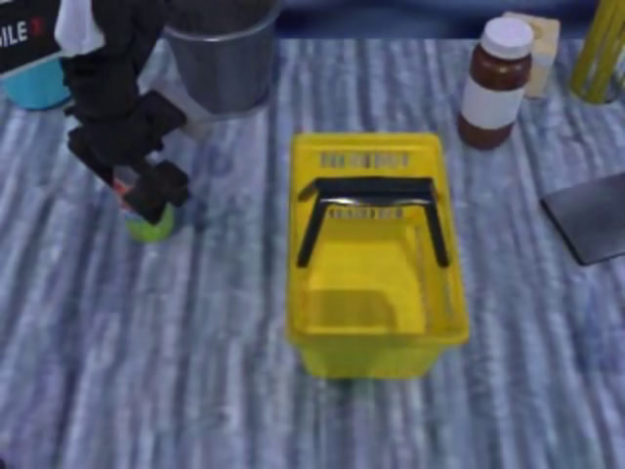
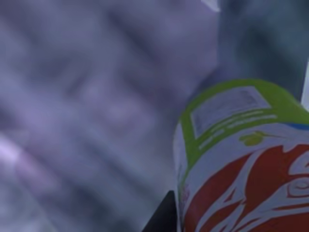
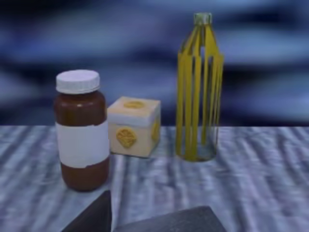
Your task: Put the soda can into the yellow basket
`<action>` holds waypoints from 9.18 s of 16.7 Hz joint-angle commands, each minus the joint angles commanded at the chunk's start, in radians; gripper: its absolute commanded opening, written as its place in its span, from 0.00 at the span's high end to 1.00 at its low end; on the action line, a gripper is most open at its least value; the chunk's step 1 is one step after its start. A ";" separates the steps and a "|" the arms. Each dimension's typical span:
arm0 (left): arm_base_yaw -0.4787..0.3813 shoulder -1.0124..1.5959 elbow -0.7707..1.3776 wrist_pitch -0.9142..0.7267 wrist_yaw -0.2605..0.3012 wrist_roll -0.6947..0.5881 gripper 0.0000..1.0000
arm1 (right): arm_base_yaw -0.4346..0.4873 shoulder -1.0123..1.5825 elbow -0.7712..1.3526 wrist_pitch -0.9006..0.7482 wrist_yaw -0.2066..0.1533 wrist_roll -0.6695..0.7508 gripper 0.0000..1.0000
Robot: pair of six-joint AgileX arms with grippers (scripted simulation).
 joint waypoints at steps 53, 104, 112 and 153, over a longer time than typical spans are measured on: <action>-0.076 0.016 -0.599 2.149 1.265 -0.559 1.00 | 0.000 0.000 0.000 0.000 0.000 0.000 0.00; 0.235 -2.198 -1.772 1.137 0.052 -0.617 0.00 | 0.653 2.142 2.088 -1.459 0.004 -1.014 0.00; 0.244 -2.285 -1.821 1.109 -0.004 -0.600 0.00 | 0.675 2.223 2.165 -1.514 0.003 -1.053 0.00; 0.244 -2.285 -1.821 1.109 -0.004 -0.600 0.00 | 0.679 2.206 2.060 -1.425 0.003 -1.052 1.00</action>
